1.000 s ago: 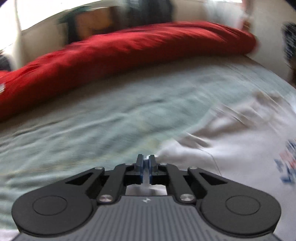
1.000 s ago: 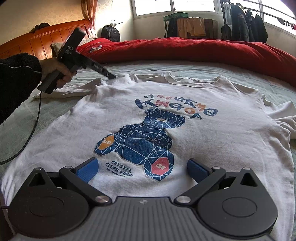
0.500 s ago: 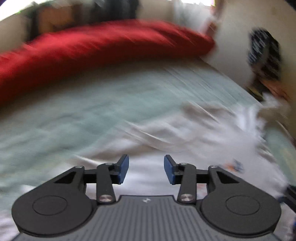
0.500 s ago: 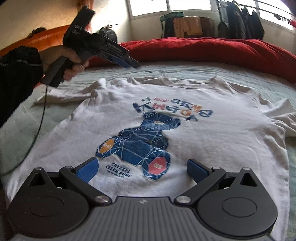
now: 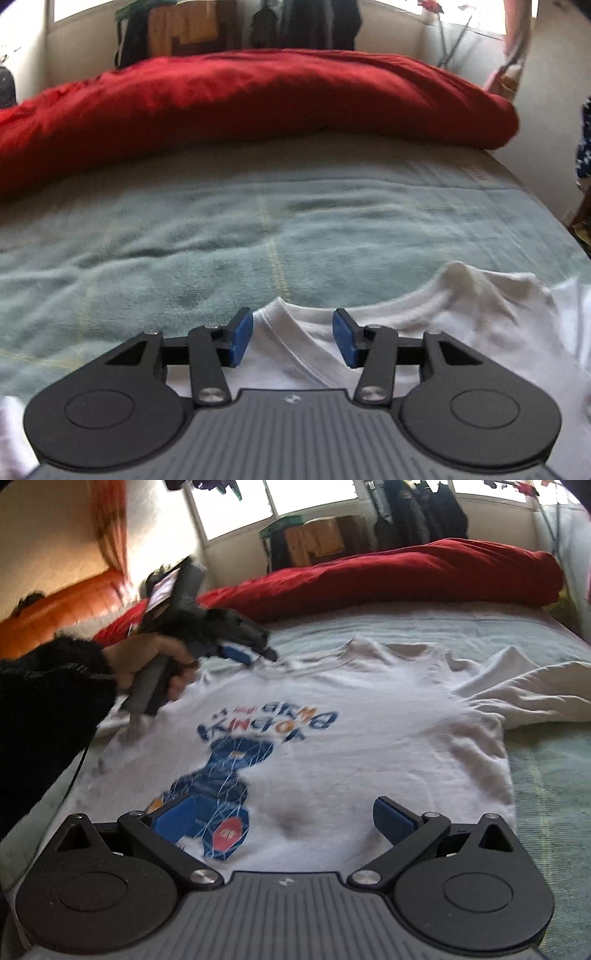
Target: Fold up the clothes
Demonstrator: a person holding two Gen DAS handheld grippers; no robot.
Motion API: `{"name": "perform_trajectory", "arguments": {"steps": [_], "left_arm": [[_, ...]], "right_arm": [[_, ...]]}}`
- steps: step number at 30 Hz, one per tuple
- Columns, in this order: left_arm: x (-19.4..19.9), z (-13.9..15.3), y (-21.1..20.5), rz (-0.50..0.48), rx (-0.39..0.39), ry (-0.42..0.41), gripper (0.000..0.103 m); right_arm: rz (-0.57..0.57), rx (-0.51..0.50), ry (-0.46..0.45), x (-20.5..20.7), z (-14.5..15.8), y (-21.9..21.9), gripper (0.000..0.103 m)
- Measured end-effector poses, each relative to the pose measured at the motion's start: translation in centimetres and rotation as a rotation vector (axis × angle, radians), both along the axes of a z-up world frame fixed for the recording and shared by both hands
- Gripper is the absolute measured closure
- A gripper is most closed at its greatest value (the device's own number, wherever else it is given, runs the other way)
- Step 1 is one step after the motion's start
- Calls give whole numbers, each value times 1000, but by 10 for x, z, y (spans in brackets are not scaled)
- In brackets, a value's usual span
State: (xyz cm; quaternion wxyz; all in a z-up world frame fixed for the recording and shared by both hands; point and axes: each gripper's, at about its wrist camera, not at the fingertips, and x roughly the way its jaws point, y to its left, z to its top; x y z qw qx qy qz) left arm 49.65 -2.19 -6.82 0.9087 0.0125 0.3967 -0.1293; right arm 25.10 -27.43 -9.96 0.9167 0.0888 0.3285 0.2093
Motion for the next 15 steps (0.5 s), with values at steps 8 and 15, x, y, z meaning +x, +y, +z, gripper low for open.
{"name": "perform_trajectory", "arguments": {"steps": [8, 15], "left_arm": [[-75, 16, -43, -276, -68, 182, 34], [-61, -20, -100, -271, 44, 123, 26]], "right_arm": [[22, 15, 29, -3, 7, -4, 0], [-7, -18, 77, 3, -3, -6, 0]]}}
